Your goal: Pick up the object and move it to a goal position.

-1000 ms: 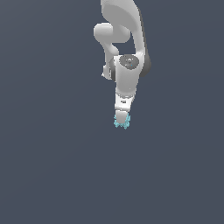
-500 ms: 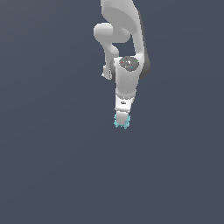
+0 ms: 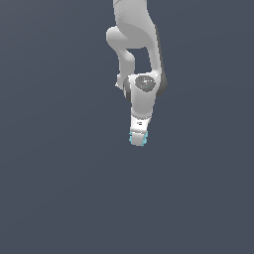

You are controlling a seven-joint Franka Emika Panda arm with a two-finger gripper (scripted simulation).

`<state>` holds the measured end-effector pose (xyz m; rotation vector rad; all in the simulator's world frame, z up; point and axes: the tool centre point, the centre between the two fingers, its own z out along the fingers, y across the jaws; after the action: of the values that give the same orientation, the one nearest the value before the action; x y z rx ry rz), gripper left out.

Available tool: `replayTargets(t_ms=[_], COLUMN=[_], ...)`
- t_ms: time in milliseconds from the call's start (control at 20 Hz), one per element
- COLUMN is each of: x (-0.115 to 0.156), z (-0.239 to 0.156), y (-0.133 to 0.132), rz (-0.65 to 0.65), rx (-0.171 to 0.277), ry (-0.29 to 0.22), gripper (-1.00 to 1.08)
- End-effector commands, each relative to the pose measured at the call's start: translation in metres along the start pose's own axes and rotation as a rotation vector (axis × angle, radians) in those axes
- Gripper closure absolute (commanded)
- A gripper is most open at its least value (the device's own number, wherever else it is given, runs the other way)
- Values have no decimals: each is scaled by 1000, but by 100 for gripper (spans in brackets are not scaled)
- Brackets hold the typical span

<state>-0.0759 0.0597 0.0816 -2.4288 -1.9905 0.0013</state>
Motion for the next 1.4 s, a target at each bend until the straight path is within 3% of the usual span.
replayTargets(t_ms=[0,50,100,800,1350], x=[0,0,0,-4,-52], z=[4,4,4,0,-47], y=[1,1,1,2,16], rz=[0,0,0,0,-1], rx=[-1,-1,-1,-2,-2], ry=[0,0,0,0,1], gripper=[-92,-92,108,108,108])
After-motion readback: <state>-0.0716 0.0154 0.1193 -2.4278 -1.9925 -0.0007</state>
